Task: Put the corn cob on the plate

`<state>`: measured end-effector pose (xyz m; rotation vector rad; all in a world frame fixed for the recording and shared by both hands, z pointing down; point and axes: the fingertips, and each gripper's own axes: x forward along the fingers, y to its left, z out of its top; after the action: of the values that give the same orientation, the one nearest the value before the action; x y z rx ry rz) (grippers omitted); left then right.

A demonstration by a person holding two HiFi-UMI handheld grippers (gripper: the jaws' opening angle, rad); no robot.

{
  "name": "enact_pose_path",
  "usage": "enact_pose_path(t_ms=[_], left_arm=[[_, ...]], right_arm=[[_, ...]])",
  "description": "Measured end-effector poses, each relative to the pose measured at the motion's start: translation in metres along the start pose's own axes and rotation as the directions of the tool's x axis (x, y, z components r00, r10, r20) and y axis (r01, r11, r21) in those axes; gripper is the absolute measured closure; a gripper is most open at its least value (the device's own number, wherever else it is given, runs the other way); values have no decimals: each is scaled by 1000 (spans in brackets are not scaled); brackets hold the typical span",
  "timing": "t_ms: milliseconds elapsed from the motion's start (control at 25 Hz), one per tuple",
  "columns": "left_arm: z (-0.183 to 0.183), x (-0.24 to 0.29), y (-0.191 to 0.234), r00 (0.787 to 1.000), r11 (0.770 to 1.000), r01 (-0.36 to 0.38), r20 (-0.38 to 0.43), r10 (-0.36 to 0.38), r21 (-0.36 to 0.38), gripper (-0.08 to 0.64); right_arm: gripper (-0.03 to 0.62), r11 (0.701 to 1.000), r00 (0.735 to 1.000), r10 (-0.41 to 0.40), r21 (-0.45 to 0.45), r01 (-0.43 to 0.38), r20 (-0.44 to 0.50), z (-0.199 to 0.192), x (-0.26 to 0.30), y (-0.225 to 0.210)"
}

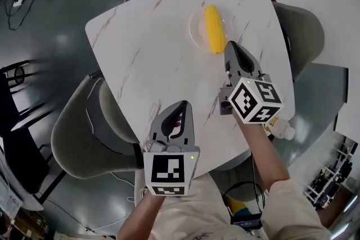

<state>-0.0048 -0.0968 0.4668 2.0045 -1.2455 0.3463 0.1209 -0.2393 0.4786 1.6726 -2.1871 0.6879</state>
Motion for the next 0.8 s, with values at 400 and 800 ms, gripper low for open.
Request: enact_pose_path(t_ms=[400, 800], left_arm=[[-7, -53, -16, 1000, 999, 12, 9, -12, 30, 552], [-2, -130, -53, 998, 995, 49, 31, -52, 88, 552]], right_arm=[[588, 1000, 1000, 20, 3, -20, -9, -12, -71, 40], [588, 998, 998, 56, 38, -57, 10, -16, -182, 103]])
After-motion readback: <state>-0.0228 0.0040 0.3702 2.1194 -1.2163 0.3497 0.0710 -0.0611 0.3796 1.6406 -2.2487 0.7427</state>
